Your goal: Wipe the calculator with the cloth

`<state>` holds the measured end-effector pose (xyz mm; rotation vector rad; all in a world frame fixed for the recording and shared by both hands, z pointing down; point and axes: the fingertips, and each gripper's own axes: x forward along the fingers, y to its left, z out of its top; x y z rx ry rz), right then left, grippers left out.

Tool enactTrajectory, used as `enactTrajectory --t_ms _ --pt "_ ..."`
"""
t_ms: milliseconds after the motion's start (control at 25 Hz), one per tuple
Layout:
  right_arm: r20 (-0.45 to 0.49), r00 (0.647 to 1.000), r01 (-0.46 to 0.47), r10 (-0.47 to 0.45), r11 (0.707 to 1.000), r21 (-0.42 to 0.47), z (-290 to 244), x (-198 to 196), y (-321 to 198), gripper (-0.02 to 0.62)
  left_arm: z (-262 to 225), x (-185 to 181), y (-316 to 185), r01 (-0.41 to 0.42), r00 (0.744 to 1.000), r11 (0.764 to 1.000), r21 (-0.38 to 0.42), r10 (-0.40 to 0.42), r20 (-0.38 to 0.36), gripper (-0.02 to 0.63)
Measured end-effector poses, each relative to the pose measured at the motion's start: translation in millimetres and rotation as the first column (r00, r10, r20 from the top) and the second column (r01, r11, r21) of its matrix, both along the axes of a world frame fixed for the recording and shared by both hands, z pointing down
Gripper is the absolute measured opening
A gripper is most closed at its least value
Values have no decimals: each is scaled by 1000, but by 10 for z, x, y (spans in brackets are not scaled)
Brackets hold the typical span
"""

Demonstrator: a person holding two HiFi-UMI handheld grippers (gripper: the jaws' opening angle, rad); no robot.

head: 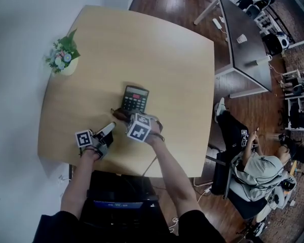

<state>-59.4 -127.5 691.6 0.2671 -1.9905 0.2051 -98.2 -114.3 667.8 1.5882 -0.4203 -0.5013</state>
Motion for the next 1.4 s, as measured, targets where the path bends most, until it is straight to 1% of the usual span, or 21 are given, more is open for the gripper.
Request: enactTrajectory --t_ms 80,120,160,200,240,320,360,400,440,520,600,840,920,1000,1040,1120,1160,1200,1280,1360,1400 --pt "30 1000 6 -5 999 -37 -69 7 64 67 -3 -2 -1 -2 1000 1000 3 2 -3 -6" --pt "46 999 -21 22 1000 -22 -138 37 -25 67 0 -4 -3 -3 1000 1000 4 3 -3 -7" --pt "57 996 -64 62 998 19 -226 89 -193 67 5 -5 -5 -4 1000 1000 5 4 0 -8" --pt "61 992 -115 111 990 82 -324 163 -417 67 9 -5 -7 -4 1000 1000 6 4 3 -8" --pt "60 985 -167 160 974 156 -426 249 -665 67 10 -5 -7 -3 1000 1000 7 3 6 -8" --pt "48 971 -239 235 927 290 -588 397 -1119 67 11 -3 -6 -2 1000 1000 6 2 9 -6" --pt "35 967 -250 253 910 332 -613 439 -1284 67 10 -2 -6 0 1000 1000 3 0 7 -8" --pt "14 967 -243 254 903 354 -584 455 -1393 67 7 0 -5 1 1000 1000 0 -1 4 -8" --pt "-17 970 -219 241 908 358 -511 448 -1441 67 6 0 -3 2 1000 1000 -1 -2 3 -8" --pt "-78 980 -148 183 932 330 -323 378 -1372 67 9 2 5 1 1000 1000 3 -1 5 -8" --pt "-104 986 -93 130 950 299 -202 289 -1193 67 15 6 5 -1 1000 1000 8 1 12 -8" --pt "-86 995 -29 50 974 226 -65 86 -536 67 28 -17 -4 1 1000 1000 0 -1 13 -8" --pt "-90 996 27 -11 984 177 -4 38 -248 67 18 -16 -7 1 1000 1000 -1 -1 6 -6" --pt "-77 995 73 -65 992 101 33 40 24 67 15 -10 -6 -2 1000 1000 2 2 10 -8" --pt "-53 996 71 -68 995 68 21 65 100 67 12 -4 -3 -5 1000 1000 2 5 12 -8" --pt "13 1000 0 -1 999 53 -94 183 29 67 1 9 4 -10 1000 1000 -1 10 10 -8" --pt "40 998 -58 55 995 78 -190 278 -119 67 -2 12 4 -12 1000 1000 -3 12 8 -8" --pt "53 993 -116 110 985 125 -297 395 -321 67 -2 11 2 -13 1000 1000 -1 13 9 -8" --pt "57 979 -205 197 945 256 -508 642 -786 67 4 6 -4 -15 1000 1000 4 15 18 -7" --pt "58 971 -238 233 903 359 -639 786 -1171 67 7 8 -6 -15 1000 1000 1 15 22 -8" --pt "46 973 -227 227 895 384 -628 808 -1289 67 14 9 -5 -15 1000 1000 -2 15 24 -6"
